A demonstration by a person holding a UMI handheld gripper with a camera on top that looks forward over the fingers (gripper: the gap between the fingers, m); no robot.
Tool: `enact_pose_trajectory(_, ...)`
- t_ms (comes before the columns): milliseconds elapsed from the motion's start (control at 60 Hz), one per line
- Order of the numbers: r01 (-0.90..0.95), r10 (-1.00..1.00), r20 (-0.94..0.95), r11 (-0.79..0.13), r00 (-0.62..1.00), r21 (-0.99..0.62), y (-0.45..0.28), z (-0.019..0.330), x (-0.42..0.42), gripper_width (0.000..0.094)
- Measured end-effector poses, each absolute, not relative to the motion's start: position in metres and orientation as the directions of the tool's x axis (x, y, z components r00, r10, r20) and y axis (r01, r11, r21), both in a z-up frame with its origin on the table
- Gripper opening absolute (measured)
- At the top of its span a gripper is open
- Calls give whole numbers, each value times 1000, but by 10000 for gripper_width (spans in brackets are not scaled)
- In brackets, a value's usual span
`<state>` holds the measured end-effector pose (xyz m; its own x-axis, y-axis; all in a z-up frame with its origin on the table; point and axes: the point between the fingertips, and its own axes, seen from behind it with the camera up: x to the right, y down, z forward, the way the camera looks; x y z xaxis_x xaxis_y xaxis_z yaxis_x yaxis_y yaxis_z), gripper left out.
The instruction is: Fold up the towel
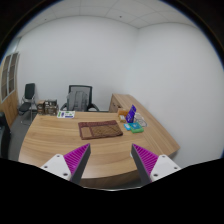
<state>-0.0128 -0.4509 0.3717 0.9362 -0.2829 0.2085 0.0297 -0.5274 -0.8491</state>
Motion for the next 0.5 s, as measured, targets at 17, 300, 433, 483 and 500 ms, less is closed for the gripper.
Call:
enact_pose_trajectory(17,27,-283,208,-530,936,-847,-451,371,-13,858)
enact_pose_trajectory(300,5,-252,206,-621,945,-784,-411,289,-1,854)
enact_pose_trajectory(433,23,-172,185,-668,968,-744,-364,225,-18,855)
enact_pose_trajectory(483,40,-129,165,-659,978,-751,-334,206,-31,859)
enact_pose_trajectory(500,48,-113,158,-648,981,-760,-322,201,-35,860)
